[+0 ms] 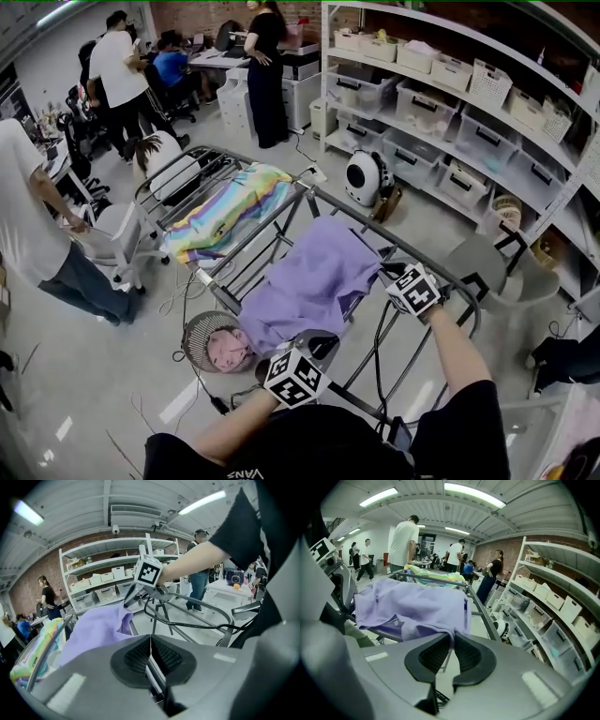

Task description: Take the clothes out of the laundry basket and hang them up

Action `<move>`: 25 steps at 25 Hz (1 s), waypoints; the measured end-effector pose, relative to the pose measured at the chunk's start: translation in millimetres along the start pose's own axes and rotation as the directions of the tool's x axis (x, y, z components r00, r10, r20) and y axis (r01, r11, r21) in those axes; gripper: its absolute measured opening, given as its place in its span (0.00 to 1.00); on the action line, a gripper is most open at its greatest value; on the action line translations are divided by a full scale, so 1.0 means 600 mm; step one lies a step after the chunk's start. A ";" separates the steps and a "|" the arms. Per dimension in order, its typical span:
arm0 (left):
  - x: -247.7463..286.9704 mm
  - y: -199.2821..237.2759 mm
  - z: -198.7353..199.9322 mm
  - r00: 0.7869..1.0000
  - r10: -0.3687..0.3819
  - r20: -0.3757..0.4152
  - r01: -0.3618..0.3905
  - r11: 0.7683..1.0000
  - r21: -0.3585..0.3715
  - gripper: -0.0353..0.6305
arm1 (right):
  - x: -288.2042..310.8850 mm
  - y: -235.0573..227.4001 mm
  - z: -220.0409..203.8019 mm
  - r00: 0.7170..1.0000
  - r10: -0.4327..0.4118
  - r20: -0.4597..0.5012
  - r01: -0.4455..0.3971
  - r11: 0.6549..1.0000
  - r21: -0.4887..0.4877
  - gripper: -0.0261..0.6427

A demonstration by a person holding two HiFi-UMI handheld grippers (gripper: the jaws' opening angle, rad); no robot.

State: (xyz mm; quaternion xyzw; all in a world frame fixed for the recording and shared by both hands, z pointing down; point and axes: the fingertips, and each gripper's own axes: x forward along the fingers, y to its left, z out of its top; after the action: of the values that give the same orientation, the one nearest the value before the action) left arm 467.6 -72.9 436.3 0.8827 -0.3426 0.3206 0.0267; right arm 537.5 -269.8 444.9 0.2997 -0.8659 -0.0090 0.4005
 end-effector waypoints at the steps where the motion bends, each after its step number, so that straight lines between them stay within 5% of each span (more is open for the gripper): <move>1: 0.001 0.000 -0.003 1.000 -0.004 0.000 0.004 1.000 -0.006 0.06 | 0.001 -0.001 -0.006 1.000 -0.002 -0.014 0.002 1.000 -0.003 0.09; 12: -0.025 0.072 -0.025 0.994 0.105 0.010 -0.104 0.992 -0.065 0.06 | -0.027 -0.064 -0.042 0.996 -0.046 -0.078 0.051 0.997 0.064 0.22; 17: -0.047 0.141 -0.040 0.977 0.212 -0.015 -0.213 0.974 -0.075 0.09 | -0.016 -0.095 0.016 0.995 -0.104 -0.002 0.104 0.990 0.098 0.21; 25: -0.072 0.245 -0.099 0.931 0.336 -0.143 -0.349 0.934 -0.073 0.27 | 0.064 -0.112 0.138 0.998 -0.032 0.050 0.023 0.985 0.171 0.21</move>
State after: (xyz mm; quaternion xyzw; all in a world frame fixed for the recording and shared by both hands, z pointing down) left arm 319.3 -143.7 432.6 0.7845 -0.5042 0.3593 0.0353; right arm 494.9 -363.5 398.2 0.3445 -0.8694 0.0519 0.3504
